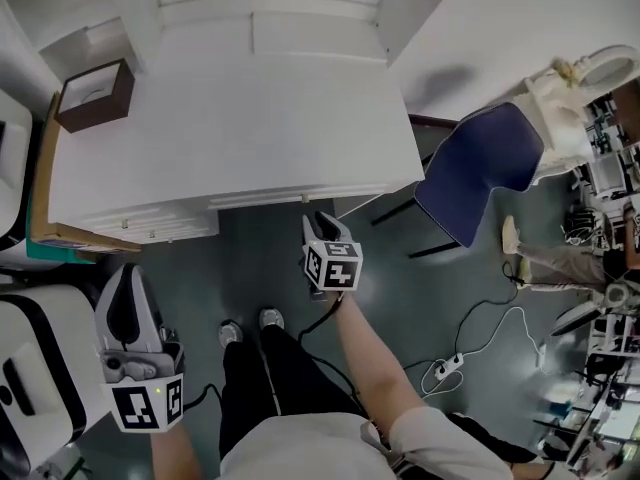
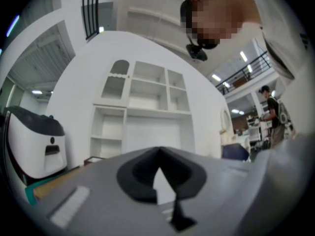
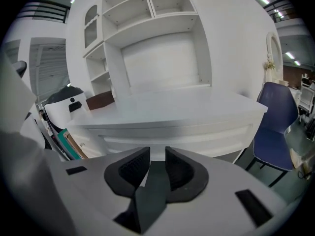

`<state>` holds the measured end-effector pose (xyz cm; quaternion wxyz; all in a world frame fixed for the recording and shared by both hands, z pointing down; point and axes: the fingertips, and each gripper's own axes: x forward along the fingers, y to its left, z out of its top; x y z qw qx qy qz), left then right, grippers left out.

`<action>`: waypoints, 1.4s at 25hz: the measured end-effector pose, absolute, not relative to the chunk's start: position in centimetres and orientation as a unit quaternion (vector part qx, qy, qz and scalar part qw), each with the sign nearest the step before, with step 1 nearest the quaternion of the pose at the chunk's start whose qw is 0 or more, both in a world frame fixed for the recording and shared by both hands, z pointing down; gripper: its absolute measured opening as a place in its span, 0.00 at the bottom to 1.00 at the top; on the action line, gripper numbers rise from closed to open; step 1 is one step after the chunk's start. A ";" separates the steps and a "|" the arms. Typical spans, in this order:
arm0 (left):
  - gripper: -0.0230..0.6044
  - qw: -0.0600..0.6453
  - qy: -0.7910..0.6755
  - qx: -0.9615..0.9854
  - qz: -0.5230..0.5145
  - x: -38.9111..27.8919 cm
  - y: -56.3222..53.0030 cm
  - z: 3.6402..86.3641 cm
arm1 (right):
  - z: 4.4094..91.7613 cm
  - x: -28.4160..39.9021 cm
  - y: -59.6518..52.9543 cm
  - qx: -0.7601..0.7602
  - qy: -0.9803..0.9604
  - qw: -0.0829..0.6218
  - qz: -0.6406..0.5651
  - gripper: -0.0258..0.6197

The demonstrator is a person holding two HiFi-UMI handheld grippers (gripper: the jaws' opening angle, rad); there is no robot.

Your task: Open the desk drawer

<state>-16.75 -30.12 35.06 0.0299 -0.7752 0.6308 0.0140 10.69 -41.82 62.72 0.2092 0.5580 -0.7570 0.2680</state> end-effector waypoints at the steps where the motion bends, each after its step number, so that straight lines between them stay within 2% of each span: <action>1: 0.05 0.030 0.634 -0.772 0.011 -16.7 -30.1 35.1 | 63.5 10.7 -42.3 0.555 -0.757 0.215 0.269 0.20; 5: 0.05 0.029 0.646 -0.762 -0.002 -16.5 -30.0 35.4 | 66.0 10.7 -43.8 0.548 -0.757 0.234 0.270 0.24; 12: 0.05 0.024 0.660 -0.751 -0.020 -16.6 -29.8 36.1 | 69.3 10.9 -46.0 0.550 -0.745 0.250 0.284 0.25; 18: 0.05 0.014 0.665 -0.746 -0.035 -17.0 -29.3 37.1 | 70.8 10.8 -46.8 0.552 -0.739 0.274 0.271 0.16; 35: 0.05 0.016 0.654 -0.756 -0.030 -17.2 -27.6 37.5 | 70.8 11.0 -43.9 0.559 -0.735 0.271 0.271 0.16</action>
